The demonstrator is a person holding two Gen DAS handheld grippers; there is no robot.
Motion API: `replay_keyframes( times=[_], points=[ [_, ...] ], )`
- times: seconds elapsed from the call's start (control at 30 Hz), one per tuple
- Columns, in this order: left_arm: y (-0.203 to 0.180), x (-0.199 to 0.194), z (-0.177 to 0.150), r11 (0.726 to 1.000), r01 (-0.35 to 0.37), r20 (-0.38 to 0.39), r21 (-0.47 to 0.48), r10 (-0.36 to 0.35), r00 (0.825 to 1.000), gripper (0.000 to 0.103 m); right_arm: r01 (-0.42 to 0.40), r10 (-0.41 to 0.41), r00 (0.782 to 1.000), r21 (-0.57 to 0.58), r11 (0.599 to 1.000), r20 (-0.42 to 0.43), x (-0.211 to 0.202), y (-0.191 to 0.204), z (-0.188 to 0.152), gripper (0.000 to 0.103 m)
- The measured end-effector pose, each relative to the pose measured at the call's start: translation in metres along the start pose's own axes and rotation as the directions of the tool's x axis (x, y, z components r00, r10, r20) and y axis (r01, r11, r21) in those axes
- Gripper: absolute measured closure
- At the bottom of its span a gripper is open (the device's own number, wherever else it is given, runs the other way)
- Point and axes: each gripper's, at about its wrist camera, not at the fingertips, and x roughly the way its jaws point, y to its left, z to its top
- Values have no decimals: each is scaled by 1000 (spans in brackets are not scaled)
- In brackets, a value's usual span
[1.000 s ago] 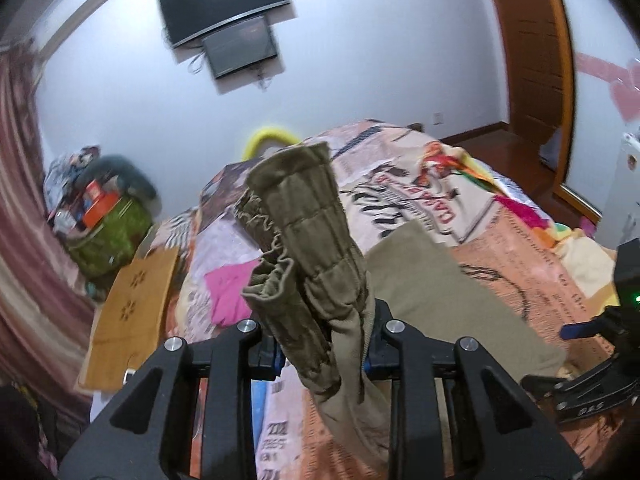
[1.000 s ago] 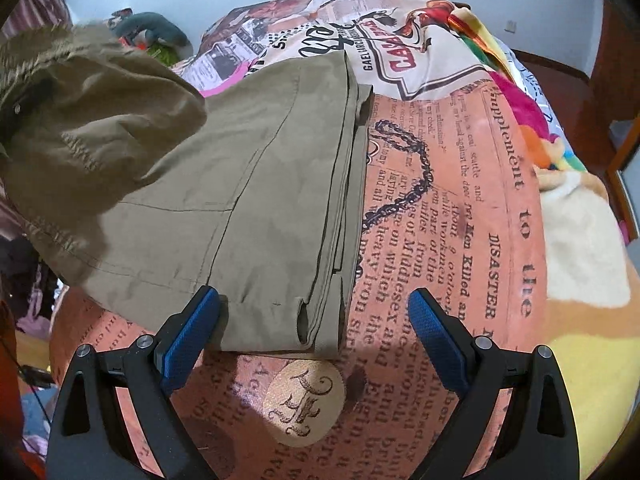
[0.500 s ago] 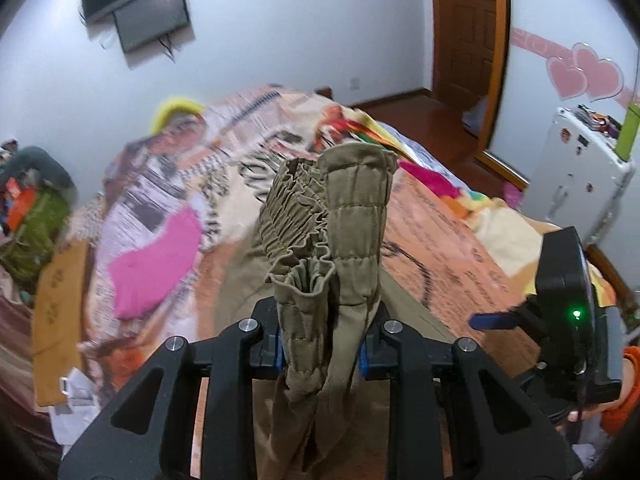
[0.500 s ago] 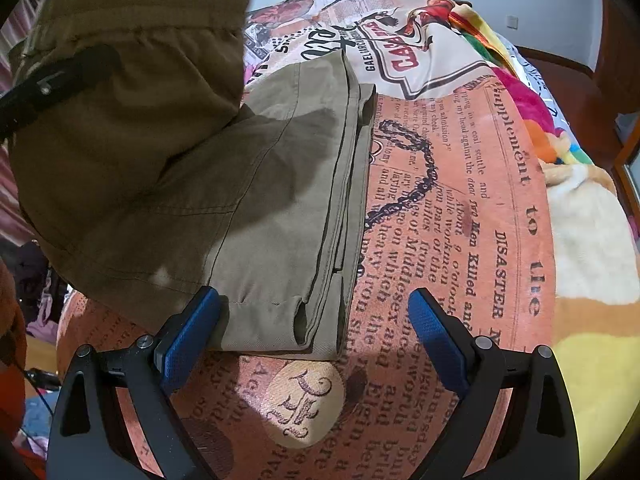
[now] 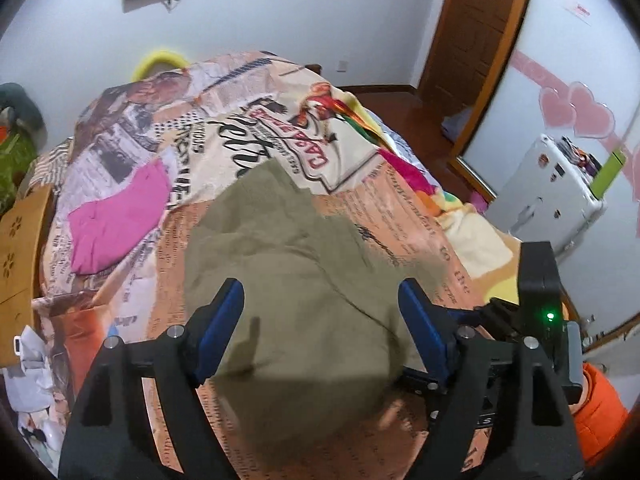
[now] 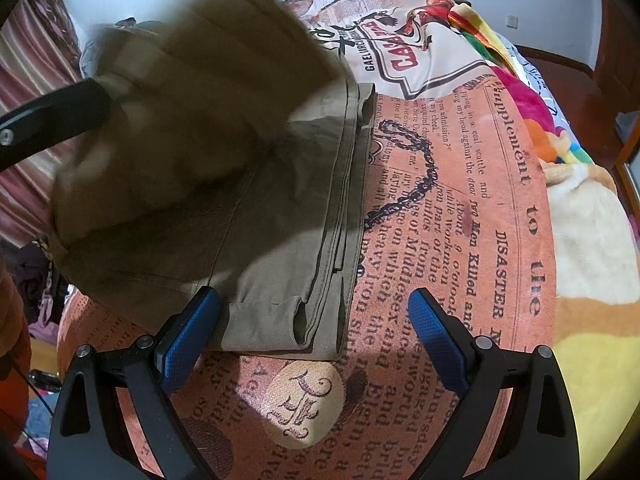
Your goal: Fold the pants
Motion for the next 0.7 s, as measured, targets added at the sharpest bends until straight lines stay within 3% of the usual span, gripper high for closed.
replay_keyframes(
  times=[0.1, 0.3, 0.57, 0.7],
  points=[
    [11, -1, 3, 1000, -23, 6, -20, 23, 1000, 21, 0, 0, 1000, 1, 1000, -1, 0, 0, 0, 9],
    [56, 12, 27, 987, -142, 10, -71, 143, 990, 15, -2, 2, 1000, 6, 1000, 1, 0, 0, -1, 9],
    [119, 81, 62, 966, -241, -144, -89, 227, 963, 15, -7, 7, 1000, 21, 1000, 3, 0, -3, -1, 9],
    [136, 123, 68, 963, -252, -223, -99, 225, 948, 15, -6, 6, 1000, 29, 1000, 3, 0, -3, -1, 9]
  ],
)
